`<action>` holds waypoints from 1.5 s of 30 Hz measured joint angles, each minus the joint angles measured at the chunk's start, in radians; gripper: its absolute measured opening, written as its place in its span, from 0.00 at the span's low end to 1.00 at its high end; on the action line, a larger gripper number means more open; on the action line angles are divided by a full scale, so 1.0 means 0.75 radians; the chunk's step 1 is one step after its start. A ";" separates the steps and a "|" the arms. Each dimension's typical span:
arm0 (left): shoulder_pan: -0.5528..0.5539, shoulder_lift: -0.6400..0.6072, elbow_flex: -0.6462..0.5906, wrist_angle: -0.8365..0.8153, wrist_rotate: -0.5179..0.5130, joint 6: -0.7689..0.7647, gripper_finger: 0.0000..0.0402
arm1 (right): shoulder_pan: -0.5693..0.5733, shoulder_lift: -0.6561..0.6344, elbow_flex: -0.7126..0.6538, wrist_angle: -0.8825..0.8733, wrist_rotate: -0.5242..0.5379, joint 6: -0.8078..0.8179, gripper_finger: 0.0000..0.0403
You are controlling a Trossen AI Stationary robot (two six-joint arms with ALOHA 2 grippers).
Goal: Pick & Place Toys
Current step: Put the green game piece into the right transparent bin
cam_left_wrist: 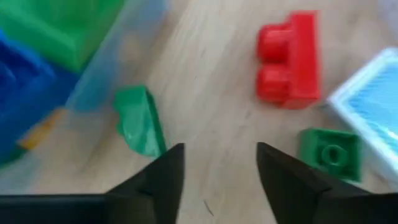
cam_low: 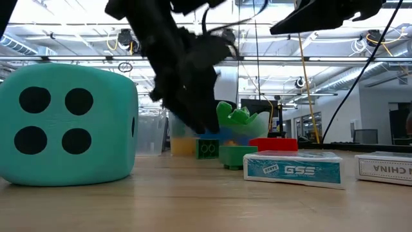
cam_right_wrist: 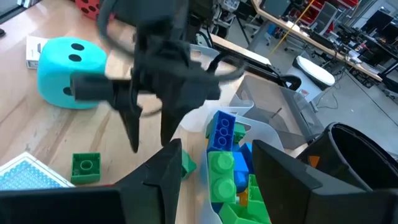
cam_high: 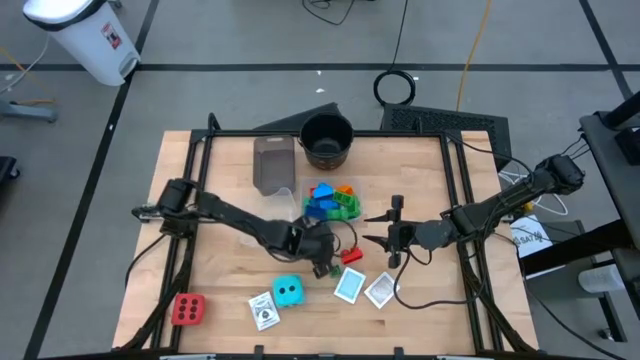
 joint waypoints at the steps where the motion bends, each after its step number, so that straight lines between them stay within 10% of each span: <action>1: -0.013 0.015 0.000 0.000 -0.033 -0.042 0.54 | 0.000 0.000 0.000 -0.003 0.000 0.002 0.41; 9: -0.120 0.055 -0.001 -0.060 -0.449 -0.252 0.66 | 0.000 0.000 0.000 -0.003 0.000 0.013 0.41; 26: -0.024 0.221 0.001 0.102 -0.441 -0.283 0.52 | 0.000 0.000 0.000 0.001 0.000 0.013 0.41; 45: -0.023 0.223 -0.001 0.153 -0.442 -0.241 0.03 | 0.000 0.000 0.000 0.001 0.000 0.013 0.41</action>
